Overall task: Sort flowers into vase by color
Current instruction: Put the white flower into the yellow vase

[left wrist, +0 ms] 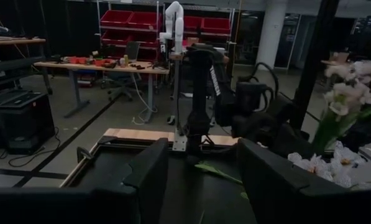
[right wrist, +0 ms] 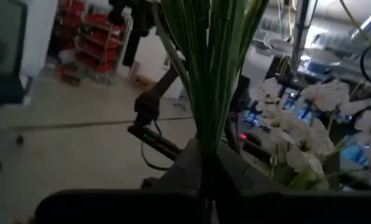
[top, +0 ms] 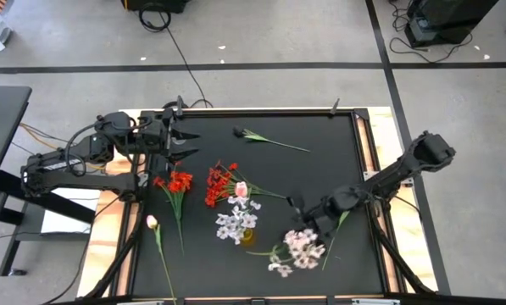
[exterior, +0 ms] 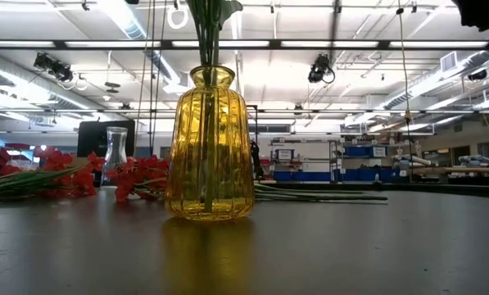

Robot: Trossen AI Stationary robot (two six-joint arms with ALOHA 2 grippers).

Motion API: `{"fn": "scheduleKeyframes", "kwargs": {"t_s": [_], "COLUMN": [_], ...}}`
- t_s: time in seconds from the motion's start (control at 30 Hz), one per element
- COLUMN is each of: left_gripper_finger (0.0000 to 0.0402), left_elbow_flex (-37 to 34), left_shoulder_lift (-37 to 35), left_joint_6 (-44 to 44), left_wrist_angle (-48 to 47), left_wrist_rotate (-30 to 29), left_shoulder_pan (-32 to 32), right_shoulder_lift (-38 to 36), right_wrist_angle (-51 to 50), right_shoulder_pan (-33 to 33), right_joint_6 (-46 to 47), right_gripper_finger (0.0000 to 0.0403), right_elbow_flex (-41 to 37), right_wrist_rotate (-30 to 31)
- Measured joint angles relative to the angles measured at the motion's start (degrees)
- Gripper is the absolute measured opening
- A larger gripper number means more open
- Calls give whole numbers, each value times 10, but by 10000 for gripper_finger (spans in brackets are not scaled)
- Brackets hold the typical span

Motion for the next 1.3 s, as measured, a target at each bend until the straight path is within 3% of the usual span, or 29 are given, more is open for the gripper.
{"fn": "scheduleKeyframes", "kwargs": {"t_s": [0.1, 0.5, 1.3], "left_gripper_finger": [197, 197, 197], "left_elbow_flex": [0, 0, 0], "left_shoulder_lift": [0, 0, 0], "left_joint_6": [0, 0, 0], "left_wrist_angle": [1, 14, 14], "left_wrist_rotate": [0, 0, 0], "left_shoulder_pan": [0, 0, 0], "right_shoulder_lift": [33, 128, 176], "right_wrist_angle": [17, 44, -16], "right_shoulder_pan": [2, -37, -66], "right_joint_6": [-31, -41, -54], "right_gripper_finger": [25, 24, 24], "right_elbow_flex": [29, 132, 159], "right_wrist_rotate": [0, -93, -83]}}
